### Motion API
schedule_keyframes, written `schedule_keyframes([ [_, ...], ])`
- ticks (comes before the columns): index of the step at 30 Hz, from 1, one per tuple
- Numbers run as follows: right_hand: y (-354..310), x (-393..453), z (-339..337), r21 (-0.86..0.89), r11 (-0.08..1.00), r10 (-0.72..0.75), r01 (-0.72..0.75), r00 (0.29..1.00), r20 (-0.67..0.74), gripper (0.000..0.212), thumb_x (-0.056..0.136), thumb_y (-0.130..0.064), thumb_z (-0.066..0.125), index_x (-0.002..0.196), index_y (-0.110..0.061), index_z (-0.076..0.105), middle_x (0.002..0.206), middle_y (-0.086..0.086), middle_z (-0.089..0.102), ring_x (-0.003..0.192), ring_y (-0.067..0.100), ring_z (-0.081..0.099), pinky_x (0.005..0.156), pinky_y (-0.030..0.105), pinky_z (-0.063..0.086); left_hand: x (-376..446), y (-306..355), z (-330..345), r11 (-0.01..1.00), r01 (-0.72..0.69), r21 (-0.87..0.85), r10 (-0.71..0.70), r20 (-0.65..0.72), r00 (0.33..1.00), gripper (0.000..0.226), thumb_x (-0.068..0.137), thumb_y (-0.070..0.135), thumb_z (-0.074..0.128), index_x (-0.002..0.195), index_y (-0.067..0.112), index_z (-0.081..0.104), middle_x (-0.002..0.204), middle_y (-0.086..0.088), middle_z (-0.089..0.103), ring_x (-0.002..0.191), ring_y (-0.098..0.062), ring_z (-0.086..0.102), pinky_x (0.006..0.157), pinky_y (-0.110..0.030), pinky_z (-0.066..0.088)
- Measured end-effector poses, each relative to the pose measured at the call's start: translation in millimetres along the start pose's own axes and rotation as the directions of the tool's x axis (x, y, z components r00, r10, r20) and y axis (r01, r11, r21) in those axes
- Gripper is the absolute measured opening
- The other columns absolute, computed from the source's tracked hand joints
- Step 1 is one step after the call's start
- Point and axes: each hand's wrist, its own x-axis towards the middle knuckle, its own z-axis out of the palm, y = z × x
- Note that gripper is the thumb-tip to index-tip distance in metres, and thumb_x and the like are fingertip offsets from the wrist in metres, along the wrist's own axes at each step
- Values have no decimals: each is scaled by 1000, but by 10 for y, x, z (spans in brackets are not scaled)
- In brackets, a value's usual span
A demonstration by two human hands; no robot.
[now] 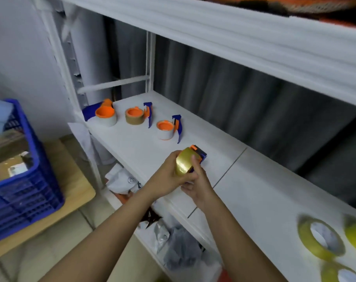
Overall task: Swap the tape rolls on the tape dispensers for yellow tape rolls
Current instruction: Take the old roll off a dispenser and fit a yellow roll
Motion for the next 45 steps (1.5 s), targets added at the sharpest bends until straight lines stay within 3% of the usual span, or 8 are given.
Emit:
schedule_keyframes([
  [7, -249, 587, 254, -324, 942, 147, -90, 977, 157, 66, 76, -81, 28, 112, -31, 50, 118, 9, 61, 108, 24, 60, 99, 43, 39, 356, -255, -647, 993, 40, 109, -13, -235, 972, 42, 85, 31, 66, 120, 25, 44, 100, 11, 58, 86, 3, 56, 69, -11, 45],
  [12, -286, 980, 644, -547, 836, 174, -51, 969, 176, 28, 93, -49, 48, 107, -26, 56, 100, 3, 68, 93, 17, 65, 86, 34, 49, 473, -537, -1102, 990, 111, 86, -67, -400, 914, 33, 87, 26, 64, 111, 23, 41, 86, 15, 54, 72, 3, 52, 51, -2, 40],
  [15, -263, 1230, 832, -626, 773, -48, 100, 994, 99, 22, 93, -19, 54, 112, -9, 59, 98, 10, 68, 75, 15, 64, 67, 22, 49, 602, -720, -1391, 985, 159, 63, -117, -428, 896, 36, 88, 26, 63, 115, 17, 41, 83, 11, 53, 68, -1, 52, 48, -8, 43],
  [20, -312, 1636, 816, -923, 290, -425, 251, 899, 111, 32, 94, -14, 51, 125, -11, 57, 127, 8, 60, 115, 25, 55, 91, 26, 43, 915, -1010, -1872, 971, 220, 98, -164, -398, 902, 42, 86, 31, 65, 117, 21, 38, 109, 3, 51, 98, -17, 53, 79, -29, 44],
  [24, -416, 1973, 878, -972, -135, -409, 194, 882, 233, 56, 94, -18, 50, 146, -13, 30, 148, 8, 36, 135, 29, 33, 105, 35, 38, 1164, -1178, -2138, 947, 266, 180, -184, -376, 908, 46, 83, 29, 69, 119, 13, 45, 113, -6, 51, 107, -29, 51, 92, -44, 45],
  [30, -501, 2321, 994, -942, -335, -353, -26, 930, 100, 59, 91, -16, 53, 145, -19, 28, 150, 8, 29, 136, 28, 26, 113, 38, 23, 1418, -1235, -2460, 788, 370, 492, -228, -325, 918, 62, 88, 39, 59, 136, 9, 34, 131, -17, 43, 119, -33, 43, 100, -43, 39],
  [39, -457, 2202, 951, -973, -229, -536, 1, 834, 127, 39, 92, -10, 52, 130, -17, 51, 134, 4, 52, 129, 26, 38, 102, 31, 36, 1560, -1074, -2423, 594, 453, 665, -385, -260, 886, 57, 93, 38, 48, 134, 6, 25, 132, -17, 39, 121, -34, 43, 96, -39, 39],
  [45, -458, 1761, 753, -946, 191, -701, 260, 711, 54, 40, 95, -15, 52, 135, -11, 49, 122, 5, 57, 114, 29, 44, 86, 30, 42, 1562, -890, -2102, 530, 335, 779, -93, -339, 936, 76, 88, 35, 54, 145, 8, 12, 152, -14, 16, 143, -32, 11, 114, -54, 4],
])
